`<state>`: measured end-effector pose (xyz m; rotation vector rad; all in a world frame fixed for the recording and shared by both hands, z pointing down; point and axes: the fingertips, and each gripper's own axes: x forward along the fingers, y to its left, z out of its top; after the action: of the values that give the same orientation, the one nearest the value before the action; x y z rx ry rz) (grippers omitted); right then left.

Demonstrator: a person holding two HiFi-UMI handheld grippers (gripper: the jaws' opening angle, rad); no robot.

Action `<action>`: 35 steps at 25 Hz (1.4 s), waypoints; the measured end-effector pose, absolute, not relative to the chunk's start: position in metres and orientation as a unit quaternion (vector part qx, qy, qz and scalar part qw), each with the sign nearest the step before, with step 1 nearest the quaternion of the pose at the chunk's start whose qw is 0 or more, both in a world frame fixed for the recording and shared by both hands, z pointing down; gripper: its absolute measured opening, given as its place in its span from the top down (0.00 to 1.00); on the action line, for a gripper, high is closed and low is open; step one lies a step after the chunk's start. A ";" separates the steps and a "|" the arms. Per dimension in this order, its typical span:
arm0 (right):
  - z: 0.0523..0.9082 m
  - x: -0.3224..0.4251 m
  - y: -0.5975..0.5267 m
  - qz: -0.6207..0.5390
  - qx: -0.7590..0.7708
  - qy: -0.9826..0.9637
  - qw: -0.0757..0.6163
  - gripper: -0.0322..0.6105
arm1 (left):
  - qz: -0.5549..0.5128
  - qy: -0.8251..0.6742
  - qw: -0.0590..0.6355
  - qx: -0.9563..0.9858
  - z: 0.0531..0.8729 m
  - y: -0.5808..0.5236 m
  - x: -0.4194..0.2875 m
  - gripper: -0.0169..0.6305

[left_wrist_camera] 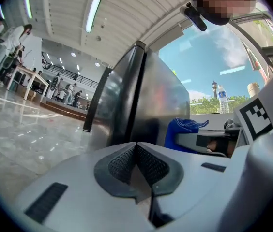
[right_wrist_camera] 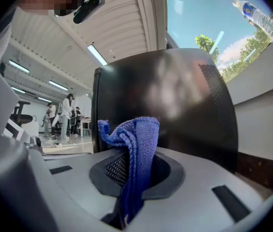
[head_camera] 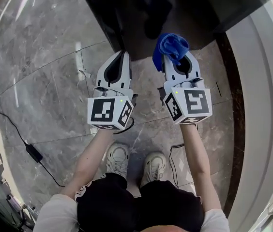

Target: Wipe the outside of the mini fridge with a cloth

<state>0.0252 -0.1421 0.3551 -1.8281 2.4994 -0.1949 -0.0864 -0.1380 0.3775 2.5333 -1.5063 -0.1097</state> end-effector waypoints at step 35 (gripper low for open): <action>0.389 -0.036 -0.162 -0.058 -0.561 0.826 -0.015 0.87 | -0.020 -0.520 0.133 0.844 0.407 -0.145 -0.124 0.97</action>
<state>-0.0356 -0.1617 0.3887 -1.7790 2.6183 -0.1854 -0.1245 -0.1449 0.4065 2.4473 -1.5075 -0.0588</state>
